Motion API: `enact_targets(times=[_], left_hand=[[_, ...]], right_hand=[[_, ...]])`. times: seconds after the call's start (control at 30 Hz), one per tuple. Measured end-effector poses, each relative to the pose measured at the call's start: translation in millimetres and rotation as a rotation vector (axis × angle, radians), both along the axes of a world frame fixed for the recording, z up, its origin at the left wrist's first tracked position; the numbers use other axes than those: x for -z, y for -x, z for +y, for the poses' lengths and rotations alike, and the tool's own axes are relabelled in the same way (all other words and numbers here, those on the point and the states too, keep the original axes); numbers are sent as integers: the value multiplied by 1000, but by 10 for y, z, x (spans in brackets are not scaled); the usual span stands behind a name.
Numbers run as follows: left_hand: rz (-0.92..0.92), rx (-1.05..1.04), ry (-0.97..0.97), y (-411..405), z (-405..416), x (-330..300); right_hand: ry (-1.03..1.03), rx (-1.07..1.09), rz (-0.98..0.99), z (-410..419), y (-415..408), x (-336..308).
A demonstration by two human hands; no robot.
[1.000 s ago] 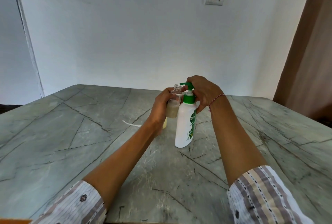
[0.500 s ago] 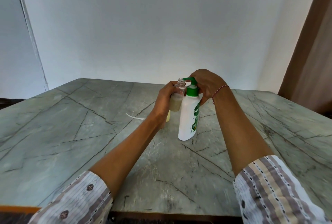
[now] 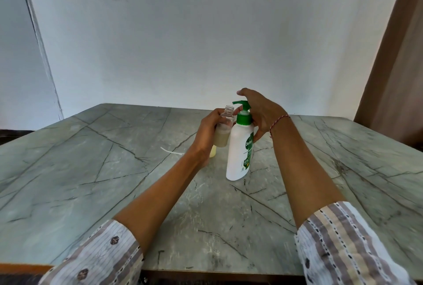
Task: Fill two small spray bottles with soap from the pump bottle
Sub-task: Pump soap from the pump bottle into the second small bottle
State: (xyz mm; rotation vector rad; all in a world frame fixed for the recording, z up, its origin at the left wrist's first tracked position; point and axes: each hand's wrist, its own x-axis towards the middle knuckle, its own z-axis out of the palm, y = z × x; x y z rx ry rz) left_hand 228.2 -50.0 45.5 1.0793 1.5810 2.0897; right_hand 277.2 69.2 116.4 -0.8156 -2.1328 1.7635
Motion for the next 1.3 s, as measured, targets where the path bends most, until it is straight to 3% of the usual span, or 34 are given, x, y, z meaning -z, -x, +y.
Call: enact_targets(times=[0.8,1.0,1.13,1.3], left_hand=[[58,-31,-19,-10,-25,-6],[34,-7,-48,5,-33,-15],[33,8,-48,-12,-47,-29],[24,-5,-37,-32,-54,-37]], right_hand=[[-259,5,11,-92,17,-16],[-139,46,39,-95,-32,-7],[-210,165,207,-105,3,16],[-376,570,787,-219,-20,147]])
